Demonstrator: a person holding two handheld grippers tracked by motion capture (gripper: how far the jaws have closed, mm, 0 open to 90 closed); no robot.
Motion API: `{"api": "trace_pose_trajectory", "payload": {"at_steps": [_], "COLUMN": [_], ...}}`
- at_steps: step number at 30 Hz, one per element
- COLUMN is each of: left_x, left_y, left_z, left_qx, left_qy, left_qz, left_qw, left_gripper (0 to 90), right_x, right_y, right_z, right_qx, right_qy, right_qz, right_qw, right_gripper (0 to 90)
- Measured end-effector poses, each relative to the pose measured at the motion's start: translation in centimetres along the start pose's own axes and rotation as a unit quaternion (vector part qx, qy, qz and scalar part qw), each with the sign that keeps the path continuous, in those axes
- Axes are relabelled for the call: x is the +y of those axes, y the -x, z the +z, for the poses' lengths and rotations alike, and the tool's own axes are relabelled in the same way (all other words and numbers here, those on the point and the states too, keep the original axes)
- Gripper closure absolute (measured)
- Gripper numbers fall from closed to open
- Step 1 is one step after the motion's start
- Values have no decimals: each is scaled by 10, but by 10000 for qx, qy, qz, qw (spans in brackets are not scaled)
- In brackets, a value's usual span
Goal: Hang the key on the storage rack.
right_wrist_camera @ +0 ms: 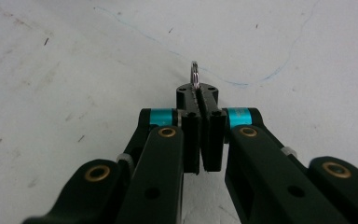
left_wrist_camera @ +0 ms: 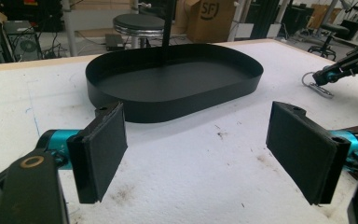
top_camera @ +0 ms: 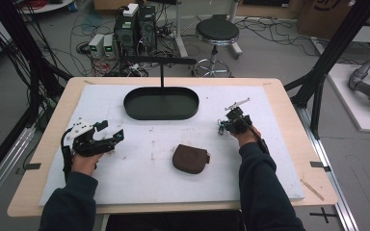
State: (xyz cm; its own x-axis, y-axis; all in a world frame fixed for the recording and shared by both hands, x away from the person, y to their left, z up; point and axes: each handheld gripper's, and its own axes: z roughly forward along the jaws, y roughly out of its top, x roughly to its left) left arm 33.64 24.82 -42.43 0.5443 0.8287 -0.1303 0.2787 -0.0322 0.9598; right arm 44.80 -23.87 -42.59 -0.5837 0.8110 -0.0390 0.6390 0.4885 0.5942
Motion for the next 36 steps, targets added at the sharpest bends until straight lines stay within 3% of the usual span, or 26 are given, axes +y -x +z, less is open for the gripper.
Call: {"api": "trace_pose_trajectory", "payload": {"at_steps": [9, 10, 12, 18, 21, 31, 35, 36], "left_x": [0, 0, 0, 0, -1, 0, 0, -1], "left_y": [0, 1, 0, -1, -1, -2, -2, -1], "left_z": [1, 1, 1, 1, 1, 0, 0, 0], "left_qx": [-7, -10, -14, -5, -11, -9, -10, -12], "left_qy": [-16, -21, -29, -20, -19, 8, -1, -17], "left_qz": [1, -2, 1, -28, -24, -58, -50, -19], "left_qw": [10000, 10000, 10000, 10000, 10000, 10000, 10000, 10000], "left_gripper": [203, 204, 204, 205, 207, 210, 210, 210], "right_x": [2, 3, 3, 8, 13, 65, 81, 91], "right_y": [1, -1, -3, -6, -6, -18, -19, -19], "right_z": [1, 1, 0, -12, -18, -43, -45, -46], "right_qx": [-20, -104, -118, 94, 178, 194, 238, 255], "right_qy": [-49, -67, -53, 489, 583, 1279, 1376, 1494], "right_qz": [72, -74, -117, -103, -156, -477, -454, -478], "right_qw": [10000, 9999, 9998, 9987, 9980, 9904, 9892, 9873], "right_gripper": [895, 900, 900, 900, 900, 900, 900, 900]}}
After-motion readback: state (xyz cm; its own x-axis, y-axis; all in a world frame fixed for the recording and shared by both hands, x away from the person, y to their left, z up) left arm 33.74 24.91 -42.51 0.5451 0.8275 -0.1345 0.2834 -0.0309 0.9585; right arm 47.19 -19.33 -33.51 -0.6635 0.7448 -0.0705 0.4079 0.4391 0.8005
